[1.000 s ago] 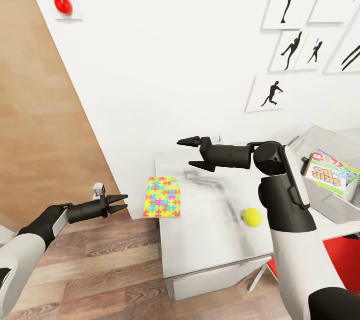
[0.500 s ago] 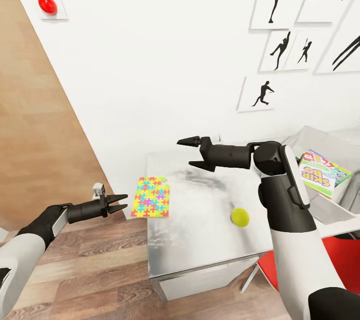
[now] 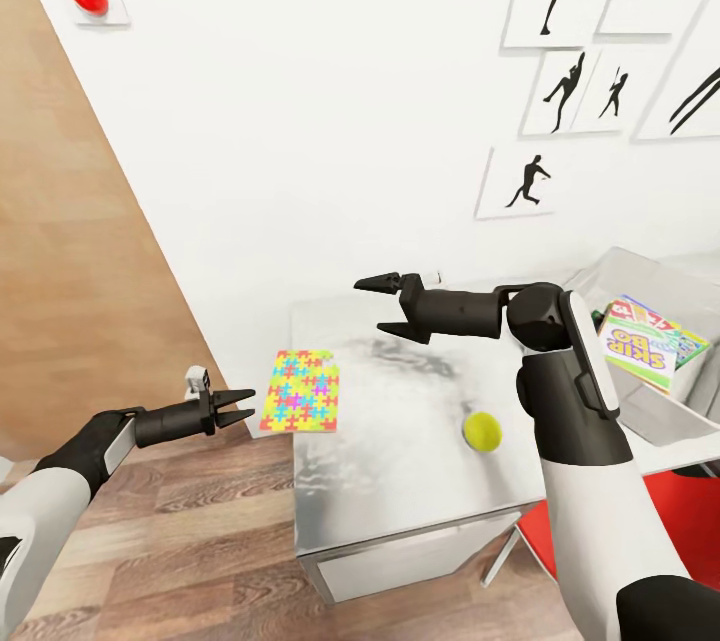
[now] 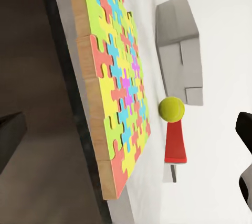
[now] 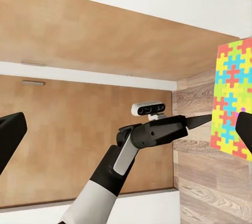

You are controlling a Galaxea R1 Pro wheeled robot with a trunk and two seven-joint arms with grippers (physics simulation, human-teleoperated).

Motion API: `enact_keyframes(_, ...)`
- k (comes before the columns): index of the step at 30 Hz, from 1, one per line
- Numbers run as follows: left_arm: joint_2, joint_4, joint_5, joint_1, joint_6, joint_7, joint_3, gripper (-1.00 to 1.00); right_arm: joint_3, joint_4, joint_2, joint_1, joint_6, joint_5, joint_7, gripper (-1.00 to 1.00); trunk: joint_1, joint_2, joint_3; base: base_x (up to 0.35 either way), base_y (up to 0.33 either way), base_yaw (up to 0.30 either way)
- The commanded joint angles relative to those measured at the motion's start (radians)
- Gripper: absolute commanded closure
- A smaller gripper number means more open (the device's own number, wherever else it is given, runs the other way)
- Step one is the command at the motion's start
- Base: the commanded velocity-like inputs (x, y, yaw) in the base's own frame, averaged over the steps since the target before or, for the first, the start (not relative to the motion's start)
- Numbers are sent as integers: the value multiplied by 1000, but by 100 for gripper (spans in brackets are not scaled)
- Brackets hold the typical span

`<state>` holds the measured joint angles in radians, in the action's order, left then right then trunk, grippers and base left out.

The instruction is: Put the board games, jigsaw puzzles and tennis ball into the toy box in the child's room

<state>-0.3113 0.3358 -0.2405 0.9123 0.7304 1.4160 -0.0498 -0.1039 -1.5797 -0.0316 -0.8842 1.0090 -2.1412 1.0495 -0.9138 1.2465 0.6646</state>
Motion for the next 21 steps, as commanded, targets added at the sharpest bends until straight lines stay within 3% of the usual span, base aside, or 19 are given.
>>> enact_keyframes(1, 0, 0, 0, 0, 10, 3, -1, -100, 1, 0, -1, -1, 5, -8, 10, -100, 0, 1, 1, 0, 0, 0)
enact_keyframes(7, 0, 0, 0, 0, 10, 3, -1, -100, 1, 0, -1, -1, 5, -8, 10, -100, -19, 36, 17, 0, 0, 0)
enact_keyframes(21, 0, 0, 0, 0, 8, 3, -1, -100, 1, 0, -4, -1, 5, -8, 10, -100, -19, 36, 17, 0, -42, 0)
